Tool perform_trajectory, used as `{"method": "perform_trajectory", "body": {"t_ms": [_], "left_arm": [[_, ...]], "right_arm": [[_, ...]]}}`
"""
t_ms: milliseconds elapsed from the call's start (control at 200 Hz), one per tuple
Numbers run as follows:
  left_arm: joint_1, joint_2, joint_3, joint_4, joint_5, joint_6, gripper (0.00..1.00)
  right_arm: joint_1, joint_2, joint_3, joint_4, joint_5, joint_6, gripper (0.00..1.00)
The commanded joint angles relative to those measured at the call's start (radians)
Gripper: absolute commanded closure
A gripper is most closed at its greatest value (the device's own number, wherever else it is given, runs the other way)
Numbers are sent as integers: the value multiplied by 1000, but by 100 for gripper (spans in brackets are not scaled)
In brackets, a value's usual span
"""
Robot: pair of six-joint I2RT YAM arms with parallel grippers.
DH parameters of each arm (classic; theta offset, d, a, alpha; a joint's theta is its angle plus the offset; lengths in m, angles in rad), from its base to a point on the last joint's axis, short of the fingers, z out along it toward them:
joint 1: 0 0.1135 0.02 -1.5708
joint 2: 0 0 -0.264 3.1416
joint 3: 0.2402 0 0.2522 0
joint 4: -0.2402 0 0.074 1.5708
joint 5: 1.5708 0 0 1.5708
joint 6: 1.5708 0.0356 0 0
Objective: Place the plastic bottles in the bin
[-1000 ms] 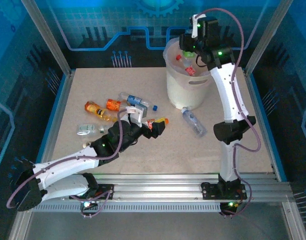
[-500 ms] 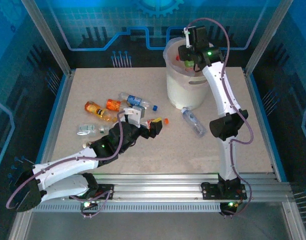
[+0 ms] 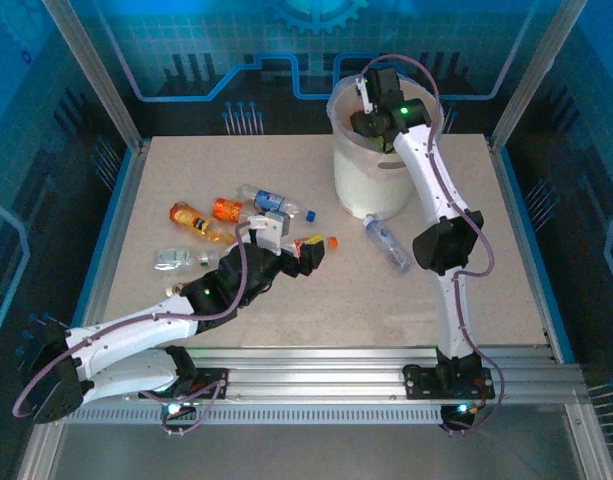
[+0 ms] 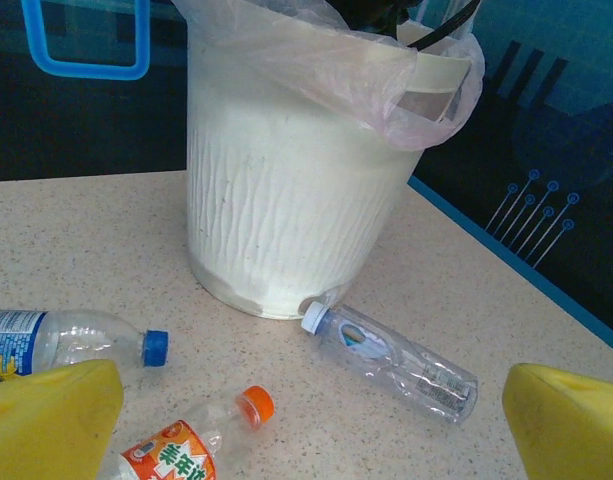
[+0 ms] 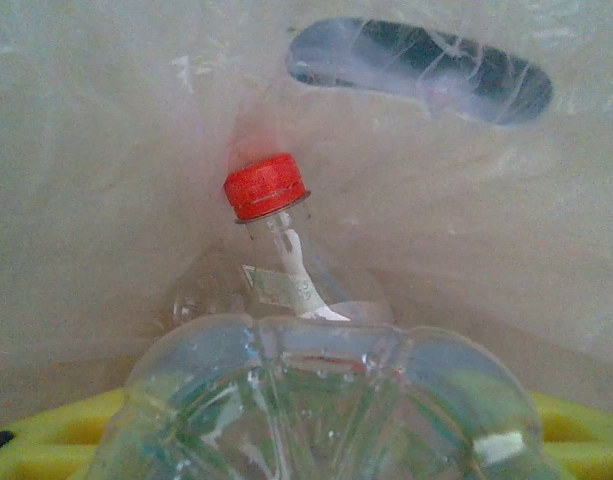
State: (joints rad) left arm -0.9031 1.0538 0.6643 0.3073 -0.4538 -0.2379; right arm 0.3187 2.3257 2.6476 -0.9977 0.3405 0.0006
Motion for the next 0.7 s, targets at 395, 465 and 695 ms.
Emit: {"method": "perform_trajectory", "body": {"t_ms": [395, 465, 695], "left_arm": [[6, 17, 8, -25, -23, -6, 1], [6, 16, 8, -24, -23, -5, 1], [6, 21, 12, -25, -26, 3, 1]], "right_arm": [[-26, -32, 84, -39, -44, 14, 0], [-23, -65, 88, -39, -62, 21, 0], [-21, -195, 85, -62, -99, 62, 0]]}}
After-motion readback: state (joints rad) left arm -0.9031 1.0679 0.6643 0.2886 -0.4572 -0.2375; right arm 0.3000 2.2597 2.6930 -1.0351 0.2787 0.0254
